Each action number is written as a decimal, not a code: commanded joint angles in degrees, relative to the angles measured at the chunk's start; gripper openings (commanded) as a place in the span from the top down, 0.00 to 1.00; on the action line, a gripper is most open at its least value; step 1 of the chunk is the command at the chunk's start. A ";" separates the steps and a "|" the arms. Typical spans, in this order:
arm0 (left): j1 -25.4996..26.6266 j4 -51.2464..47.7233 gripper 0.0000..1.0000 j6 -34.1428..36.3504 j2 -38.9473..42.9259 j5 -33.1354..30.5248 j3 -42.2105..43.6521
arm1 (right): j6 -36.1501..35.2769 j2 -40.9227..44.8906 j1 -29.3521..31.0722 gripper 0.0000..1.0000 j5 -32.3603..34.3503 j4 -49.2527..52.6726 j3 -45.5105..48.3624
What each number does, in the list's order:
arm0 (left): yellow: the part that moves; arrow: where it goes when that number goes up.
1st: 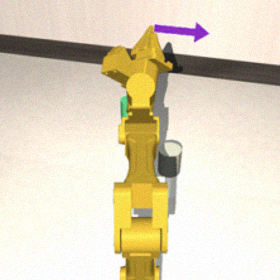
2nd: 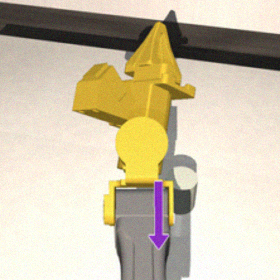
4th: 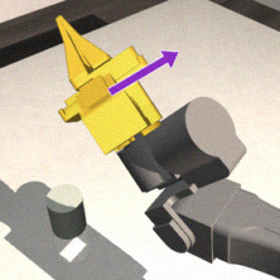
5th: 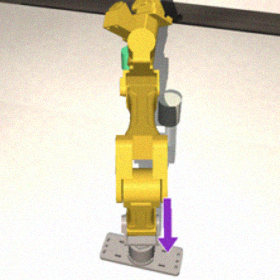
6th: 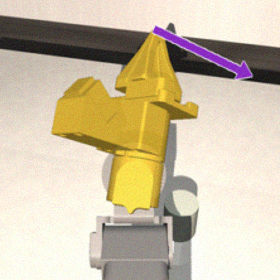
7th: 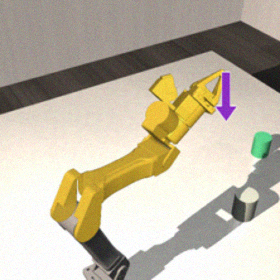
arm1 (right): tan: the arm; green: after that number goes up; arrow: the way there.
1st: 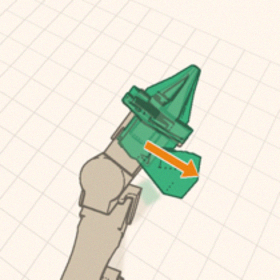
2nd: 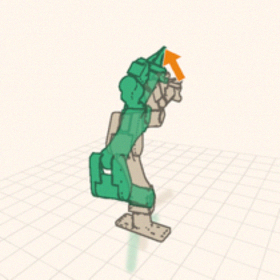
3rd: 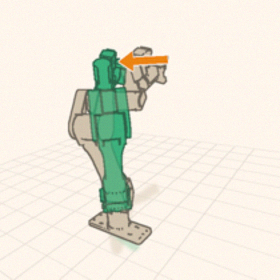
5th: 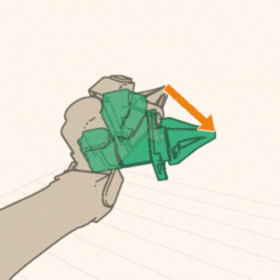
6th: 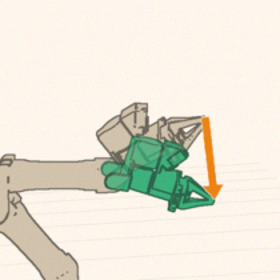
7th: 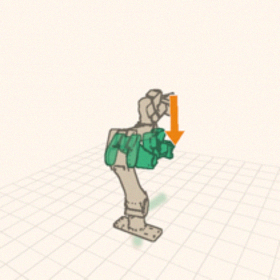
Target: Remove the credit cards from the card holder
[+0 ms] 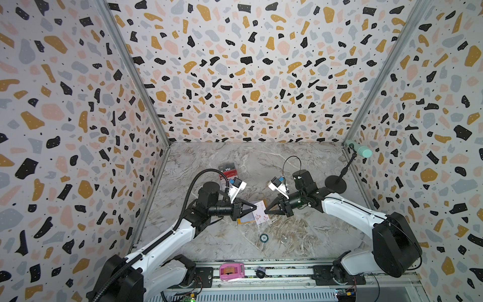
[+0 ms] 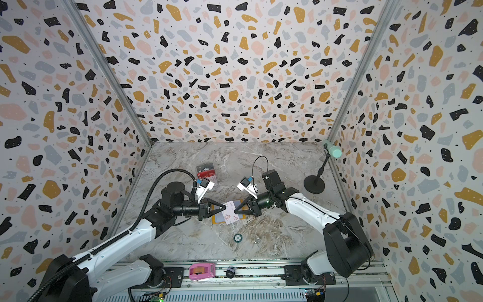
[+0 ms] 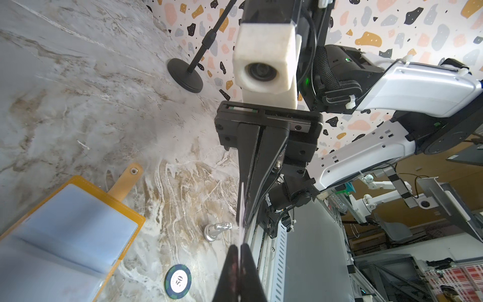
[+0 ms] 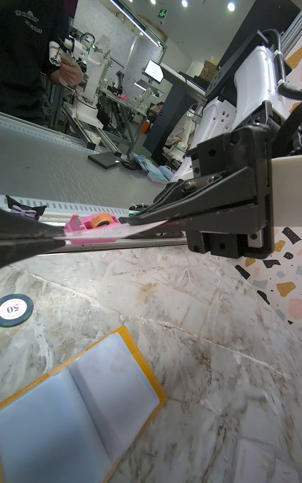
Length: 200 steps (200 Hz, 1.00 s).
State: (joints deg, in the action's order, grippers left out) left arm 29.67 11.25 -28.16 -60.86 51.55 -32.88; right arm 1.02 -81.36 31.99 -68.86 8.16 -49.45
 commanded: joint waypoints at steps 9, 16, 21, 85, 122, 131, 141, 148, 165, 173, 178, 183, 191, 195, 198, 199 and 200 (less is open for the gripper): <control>-0.12 5.25 1.00 -1.95 0.70 -0.97 0.32 | 2.44 1.74 0.35 0.89 3.91 -1.61 -0.68; -0.12 5.86 1.00 -2.65 0.88 -1.71 0.55 | 3.54 2.48 0.35 0.81 5.02 -2.97 -0.13; -0.14 6.63 1.00 -3.27 1.00 -2.21 0.76 | 4.37 3.07 0.33 0.75 5.92 -3.94 0.31; -0.17 20.11 1.00 -13.86 3.35 -12.86 4.67 | 25.59 11.47 0.36 0.29 14.53 -32.62 12.95; -0.32 26.59 1.00 -17.35 5.50 -18.90 7.13 | 39.80 12.87 1.51 0.25 22.62 -50.67 19.97; -0.40 28.40 1.00 -18.08 6.27 -20.25 7.91 | 41.16 13.10 2.75 0.25 24.85 -53.59 20.91; -0.49 30.47 1.00 -19.08 7.01 -21.35 8.81 | 41.89 13.16 4.04 0.26 27.36 -55.24 21.31; -0.56 31.81 1.00 -19.80 7.48 -21.94 9.29 | 42.31 13.08 4.78 0.28 28.80 -56.32 21.39; -0.58 34.57 1.00 -21.32 8.15 -22.45 10.26 | 44.23 12.41 6.08 0.31 30.74 -60.55 21.75; -0.58 36.09 1.00 -22.06 8.35 -22.66 10.85 | 45.48 11.69 6.24 0.34 30.96 -63.35 22.00; -0.54 37.23 1.00 -22.10 8.34 -22.73 11.26 | 46.25 11.29 6.41 0.36 31.06 -65.06 22.11; -0.58 38.40 1.00 -23.45 8.37 -22.80 11.70 | 47.07 10.80 6.54 0.37 31.09 -66.78 22.25; -0.62 40.22 1.00 -24.63 8.23 -22.81 12.41 | 48.32 10.13 6.75 0.39 31.47 -69.27 22.43; -0.62 41.13 1.00 -25.08 8.19 -22.85 12.76 | 48.87 9.76 6.85 0.40 31.69 -70.36 22.47; -0.60 41.74 1.00 -25.51 8.13 -22.89 12.99 | 49.31 9.56 6.94 0.41 31.87 -70.98 22.48; -0.63 41.97 1.00 -25.61 8.13 -22.89 13.09 | 49.37 9.47 6.99 0.41 31.91 -71.17 22.47; -0.65 42.12 1.00 -25.75 8.13 -22.90 13.14 | 49.45 9.38 7.01 0.42 32.02 -71.35 22.47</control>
State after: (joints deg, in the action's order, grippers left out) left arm 29.30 43.20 -49.65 -53.15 29.89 -21.52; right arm 44.91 -70.46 38.33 -40.03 -51.70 -27.24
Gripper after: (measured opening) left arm 0.049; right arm 0.613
